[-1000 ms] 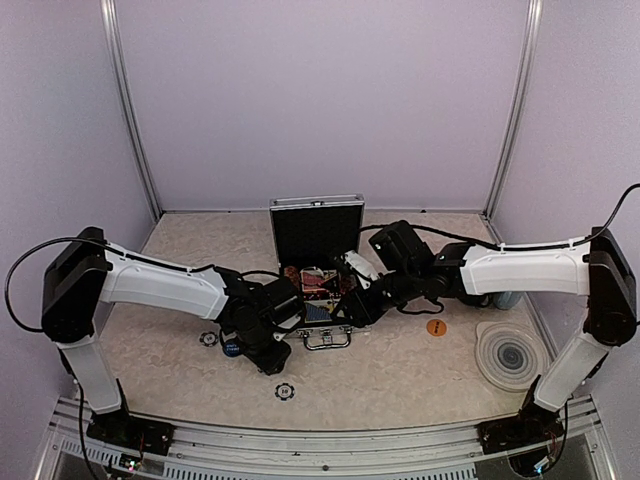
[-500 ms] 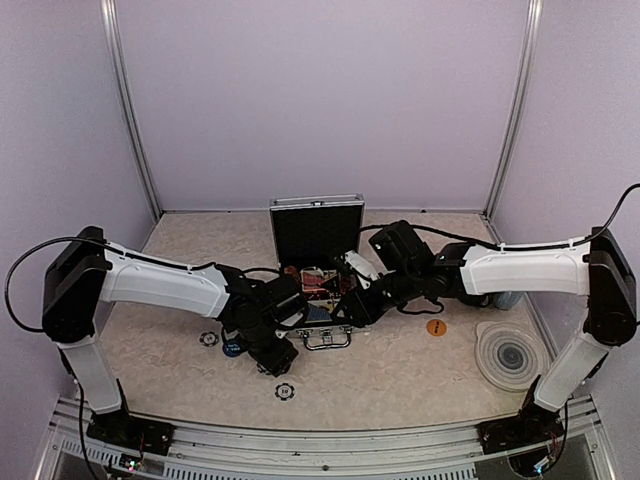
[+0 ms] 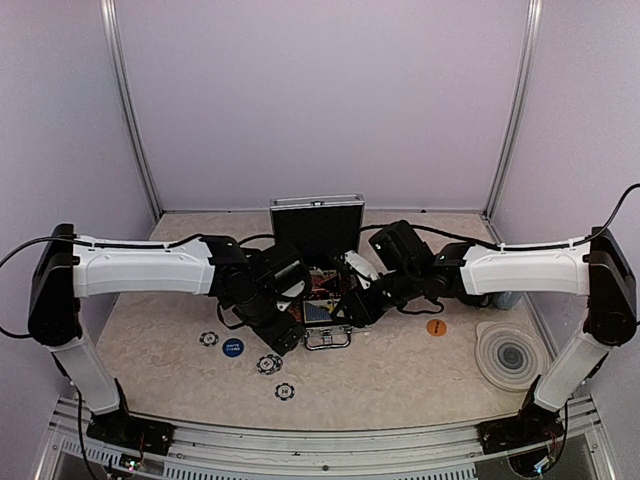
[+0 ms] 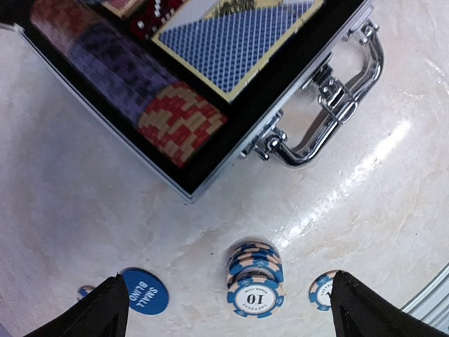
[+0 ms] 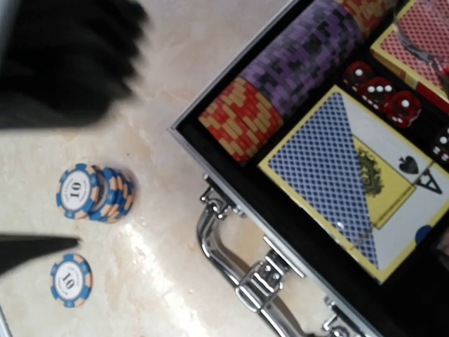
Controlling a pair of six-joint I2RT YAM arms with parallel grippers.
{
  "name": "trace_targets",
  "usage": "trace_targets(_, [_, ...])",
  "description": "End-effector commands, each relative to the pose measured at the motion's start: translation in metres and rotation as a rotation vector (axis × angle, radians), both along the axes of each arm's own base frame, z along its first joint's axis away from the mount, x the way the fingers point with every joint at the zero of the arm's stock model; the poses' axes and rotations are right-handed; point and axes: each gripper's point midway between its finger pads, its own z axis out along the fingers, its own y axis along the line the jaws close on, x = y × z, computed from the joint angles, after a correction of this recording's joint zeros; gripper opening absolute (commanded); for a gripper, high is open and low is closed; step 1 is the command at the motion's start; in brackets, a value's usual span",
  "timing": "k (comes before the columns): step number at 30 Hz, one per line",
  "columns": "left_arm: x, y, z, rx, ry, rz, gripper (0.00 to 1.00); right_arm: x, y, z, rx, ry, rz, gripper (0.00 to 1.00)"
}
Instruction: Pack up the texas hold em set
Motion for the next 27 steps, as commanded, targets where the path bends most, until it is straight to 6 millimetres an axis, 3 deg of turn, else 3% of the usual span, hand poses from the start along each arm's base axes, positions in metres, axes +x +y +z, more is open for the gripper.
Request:
trace_targets(1, [0.019,0.009,0.054,0.014,-0.147,-0.109,0.99,0.006,0.003,0.008,0.023,-0.035,0.012,0.48])
trace_targets(3, [0.025,-0.002,0.082,-0.036,-0.224,-0.194,0.99,0.008,0.003,0.012,0.030,-0.048,0.015,0.48])
trace_targets(5, [0.035,-0.005,0.104,-0.035,-0.308,-0.162,0.99,0.009,0.004,0.017,0.041,-0.057,0.018,0.48])
trace_targets(7, [0.047,-0.004,0.110,-0.065,-0.278,-0.044,0.99,0.006,0.004,0.021,0.049,-0.058,0.025,0.48])
trace_targets(11, [0.071,0.022,0.092,-0.011,-0.270,0.374,0.99,0.004,-0.005,0.023,0.045,-0.079,0.020,0.48])
trace_targets(17, [0.069,0.033,0.066,-0.112,-0.151,0.749,0.99,0.002,-0.010,0.022,0.050,-0.080,0.015,0.49])
trace_targets(19, [0.070,0.042,0.065,-0.124,-0.158,0.808,0.99,0.000,-0.007,0.022,0.062,-0.062,0.029,0.49])
trace_targets(22, [0.076,0.071,0.087,-0.119,-0.272,0.913,0.99,-0.006,0.006,0.019,0.080,-0.010,0.053,0.51])
trace_targets(27, [0.082,0.117,0.119,-0.170,-0.366,1.046,0.99,-0.021,0.046,-0.001,-0.019,-0.009,0.102,0.70])
